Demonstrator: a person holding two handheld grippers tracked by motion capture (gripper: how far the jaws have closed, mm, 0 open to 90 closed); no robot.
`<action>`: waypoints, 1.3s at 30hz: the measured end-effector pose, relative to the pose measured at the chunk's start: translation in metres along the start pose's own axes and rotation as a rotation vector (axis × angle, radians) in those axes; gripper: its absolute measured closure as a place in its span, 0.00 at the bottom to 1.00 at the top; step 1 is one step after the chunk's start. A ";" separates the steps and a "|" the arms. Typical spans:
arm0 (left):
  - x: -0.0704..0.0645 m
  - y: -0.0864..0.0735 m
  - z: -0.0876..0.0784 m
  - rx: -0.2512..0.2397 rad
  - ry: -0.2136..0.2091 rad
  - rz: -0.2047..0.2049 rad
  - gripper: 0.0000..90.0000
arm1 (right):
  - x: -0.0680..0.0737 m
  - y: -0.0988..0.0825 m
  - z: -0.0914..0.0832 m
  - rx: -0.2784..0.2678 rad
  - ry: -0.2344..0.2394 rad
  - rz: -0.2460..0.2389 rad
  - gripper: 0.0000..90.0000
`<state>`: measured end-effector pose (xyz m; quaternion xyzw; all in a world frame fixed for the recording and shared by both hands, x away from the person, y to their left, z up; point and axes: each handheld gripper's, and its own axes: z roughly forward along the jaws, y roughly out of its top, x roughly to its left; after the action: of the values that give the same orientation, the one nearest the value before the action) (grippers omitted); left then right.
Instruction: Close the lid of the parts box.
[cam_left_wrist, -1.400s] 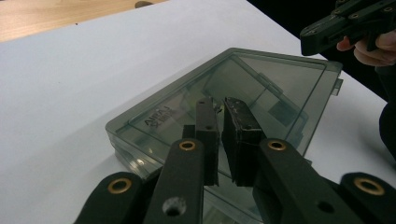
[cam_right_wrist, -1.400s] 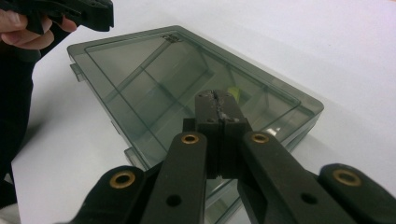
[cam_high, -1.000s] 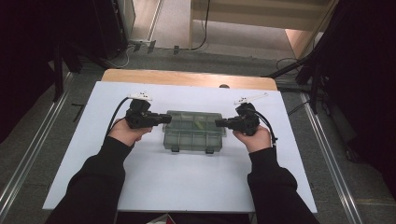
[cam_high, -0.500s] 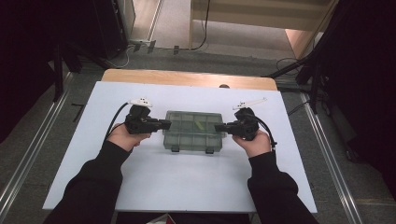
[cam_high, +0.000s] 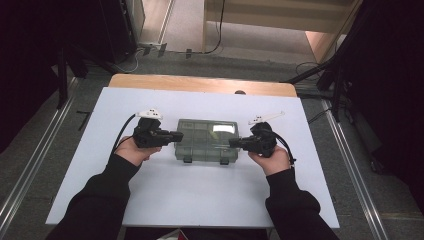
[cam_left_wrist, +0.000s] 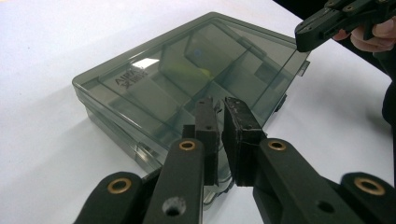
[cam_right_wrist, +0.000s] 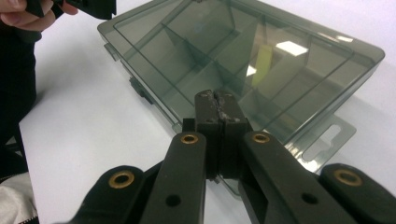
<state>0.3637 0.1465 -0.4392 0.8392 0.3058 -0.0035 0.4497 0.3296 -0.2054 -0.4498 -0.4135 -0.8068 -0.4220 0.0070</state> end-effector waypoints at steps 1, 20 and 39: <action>0.000 -0.001 0.001 0.002 -0.001 0.000 0.93 | 0.000 -0.001 0.000 0.001 -0.001 0.000 1.00; -0.002 -0.020 0.011 0.025 0.002 0.013 0.91 | -0.003 -0.016 0.001 0.024 -0.003 0.018 0.99; -0.001 -0.030 0.016 0.011 -0.019 0.030 0.84 | -0.009 -0.023 0.010 0.030 0.000 0.026 0.98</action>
<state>0.3516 0.1458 -0.4707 0.8460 0.2890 -0.0062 0.4481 0.3237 -0.2115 -0.4748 -0.4239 -0.8075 -0.4098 0.0184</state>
